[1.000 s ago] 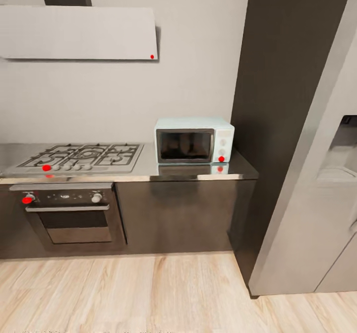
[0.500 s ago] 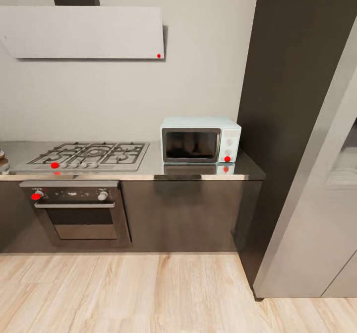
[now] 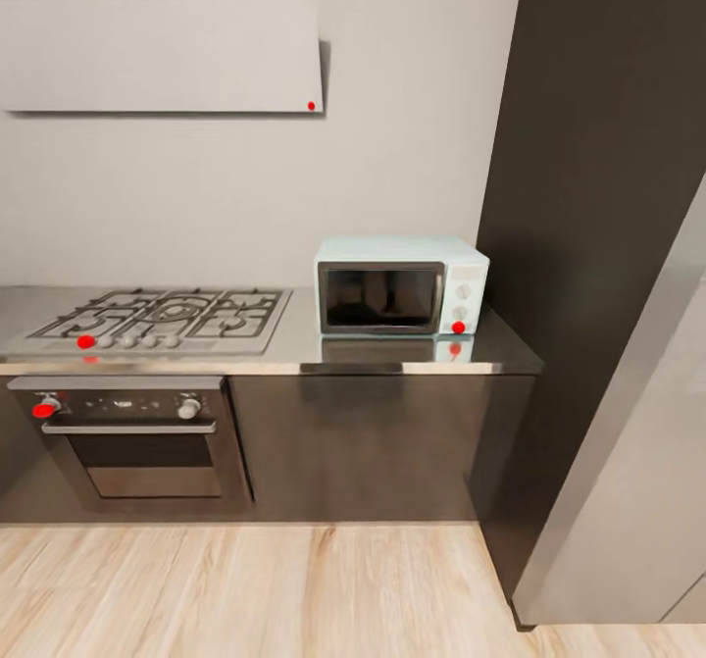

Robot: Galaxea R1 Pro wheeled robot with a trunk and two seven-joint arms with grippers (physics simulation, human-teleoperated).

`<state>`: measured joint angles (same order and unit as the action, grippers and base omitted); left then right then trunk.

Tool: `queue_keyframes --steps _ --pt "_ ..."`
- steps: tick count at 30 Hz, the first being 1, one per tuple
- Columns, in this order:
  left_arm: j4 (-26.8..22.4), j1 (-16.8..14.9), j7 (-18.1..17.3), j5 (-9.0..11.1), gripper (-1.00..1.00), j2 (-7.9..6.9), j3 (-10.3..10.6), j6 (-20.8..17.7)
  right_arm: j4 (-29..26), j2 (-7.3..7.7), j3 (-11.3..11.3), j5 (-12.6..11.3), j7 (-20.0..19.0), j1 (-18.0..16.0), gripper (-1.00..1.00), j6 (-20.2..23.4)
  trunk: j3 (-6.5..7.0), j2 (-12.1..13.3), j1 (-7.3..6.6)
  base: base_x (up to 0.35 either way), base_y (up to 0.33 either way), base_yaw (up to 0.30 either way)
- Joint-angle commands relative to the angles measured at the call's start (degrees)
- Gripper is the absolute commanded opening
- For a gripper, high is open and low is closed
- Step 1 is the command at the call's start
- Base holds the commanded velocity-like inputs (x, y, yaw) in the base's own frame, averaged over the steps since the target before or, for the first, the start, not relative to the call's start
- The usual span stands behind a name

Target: In the kitchen, take the popcorn bag from the countertop, put it into the microwave, and heat it until the popcorn is cooked so the cooked popcorn ends up inside the bag.

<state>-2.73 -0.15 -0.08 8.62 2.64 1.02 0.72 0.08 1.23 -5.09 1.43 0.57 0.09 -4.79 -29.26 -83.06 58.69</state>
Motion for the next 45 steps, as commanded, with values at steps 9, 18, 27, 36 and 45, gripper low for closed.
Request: queue_keyframes --steps 9,18,27,36,45 --pt "0.01 -0.03 -0.01 0.52 1.00 0.07 0.21 0.10 0.01 0.02 -0.45 0.15 0.05 0.00 1.00 -0.17 -0.04 -0.02 0.03 0.231 0.000 0.000" --pt "0.01 -0.02 0.07 0.52 1.00 0.08 0.11 0.16 0.01 0.17 -0.35 0.25 0.14 0.00 1.00 -0.23 -0.04 -0.02 0.03 0.009 0.000 0.000" --pt "0.01 0.00 0.10 0.49 1.00 0.08 0.10 0.16 -15.00 -0.14 0.30 3.68 1.00 0.00 1.00 7.72 -0.04 -0.02 0.03 0.000 0.000 0.000" --pt "0.01 -0.02 0.08 0.52 1.00 0.08 0.19 0.16 -61.32 -0.84 1.92 8.10 0.42 0.00 1.00 41.52 -0.04 -0.02 0.03 0.000 0.000 0.000" --pt "0.01 0.03 0.08 0.52 1.00 0.05 0.12 0.16 -83.89 -3.11 4.70 7.53 -0.69 -7.38 1.00 57.79 -0.04 -0.02 0.03 0.000 0.000 0.000"
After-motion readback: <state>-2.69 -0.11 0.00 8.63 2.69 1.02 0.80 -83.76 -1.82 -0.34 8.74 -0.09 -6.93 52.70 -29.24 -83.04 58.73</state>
